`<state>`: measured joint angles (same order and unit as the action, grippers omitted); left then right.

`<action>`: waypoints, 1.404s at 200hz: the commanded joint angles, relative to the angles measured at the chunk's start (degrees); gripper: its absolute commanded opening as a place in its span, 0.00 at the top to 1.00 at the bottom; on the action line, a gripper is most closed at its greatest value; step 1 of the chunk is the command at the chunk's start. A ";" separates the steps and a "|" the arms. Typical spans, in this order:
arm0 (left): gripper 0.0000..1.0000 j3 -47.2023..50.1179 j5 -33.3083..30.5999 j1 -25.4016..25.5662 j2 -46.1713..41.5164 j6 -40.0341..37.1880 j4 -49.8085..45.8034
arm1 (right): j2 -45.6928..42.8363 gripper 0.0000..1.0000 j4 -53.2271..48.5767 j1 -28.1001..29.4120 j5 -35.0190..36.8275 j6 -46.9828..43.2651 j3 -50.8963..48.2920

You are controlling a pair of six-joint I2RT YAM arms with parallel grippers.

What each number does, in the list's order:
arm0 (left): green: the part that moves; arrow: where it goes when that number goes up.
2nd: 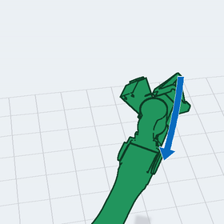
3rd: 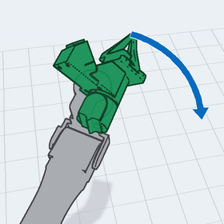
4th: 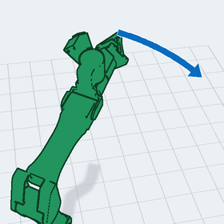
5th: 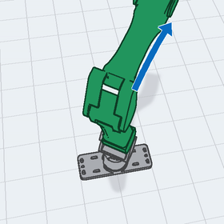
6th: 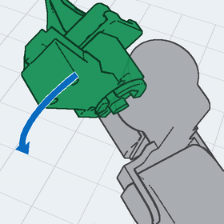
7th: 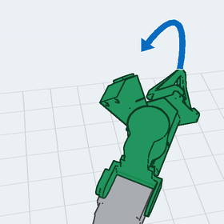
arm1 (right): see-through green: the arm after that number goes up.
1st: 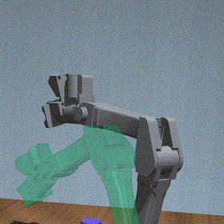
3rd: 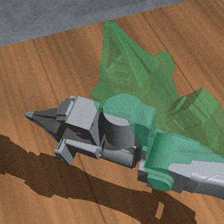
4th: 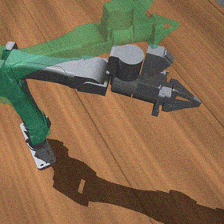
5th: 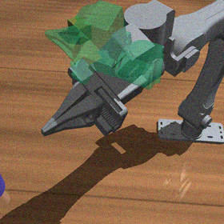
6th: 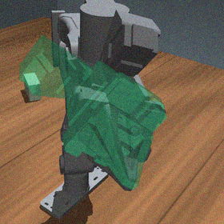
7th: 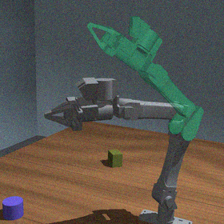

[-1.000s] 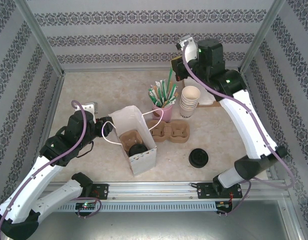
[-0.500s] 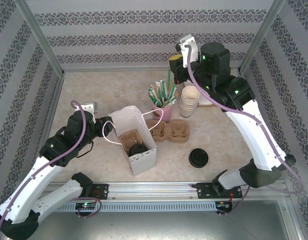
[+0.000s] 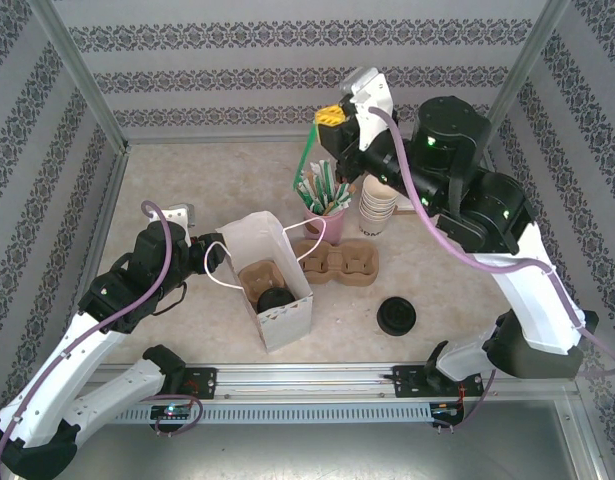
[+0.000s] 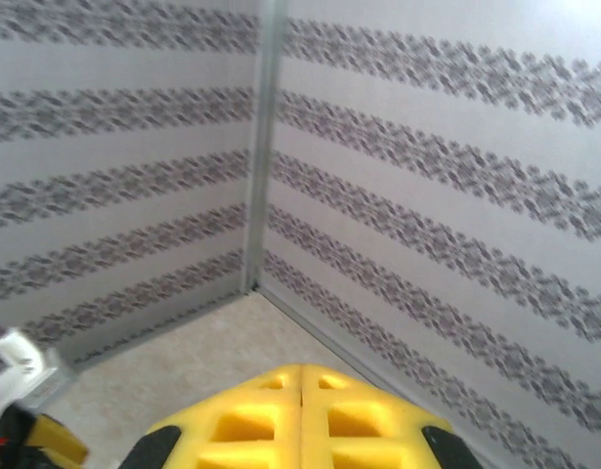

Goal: Pack the takeout coffee

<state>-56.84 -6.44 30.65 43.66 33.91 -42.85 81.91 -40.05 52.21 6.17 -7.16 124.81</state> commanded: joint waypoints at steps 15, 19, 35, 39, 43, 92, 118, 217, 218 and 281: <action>0.50 -0.43 -0.38 -0.23 -0.66 0.93 1.72 | -0.04 1.00 -0.36 6.77 5.36 -4.95 2.36; 0.50 -0.37 -0.41 -0.17 -0.67 0.93 1.76 | 0.00 1.00 -0.40 7.38 5.77 -5.09 2.12; 0.50 -0.16 -0.42 -0.23 -0.63 0.97 1.83 | -0.56 1.00 0.16 9.69 6.88 -5.40 -0.27; 0.50 -0.12 -0.34 -0.17 -0.63 0.98 1.86 | -0.73 1.00 0.39 10.09 7.11 -5.45 -0.88; 0.50 -0.17 -0.27 -0.16 -0.61 0.98 1.85 | -0.85 1.00 0.65 10.66 7.38 -5.39 -1.47; 0.50 -0.23 -0.37 -0.18 -0.99 0.93 1.56 | -2.34 1.00 3.51 12.83 7.89 -1.40 -13.65; 0.50 0.00 -0.35 -0.22 -0.98 1.16 1.50 | -3.17 1.00 7.99 12.82 5.23 2.30 -24.40; 0.50 0.71 0.36 -0.22 -0.50 1.16 2.53 | -12.03 0.47 12.98 0.75 10.46 7.11 -30.75; 0.50 0.74 0.37 -0.19 -0.46 1.11 2.57 | -12.21 0.47 12.98 0.15 10.49 7.18 -30.85; 0.50 0.47 0.99 -0.20 -0.30 0.81 2.43 | -12.46 0.49 11.88 -48.73 -16.59 24.26 -42.91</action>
<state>-56.75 -6.00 30.65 43.40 34.74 -41.56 65.32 -27.55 15.05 4.32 8.75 86.19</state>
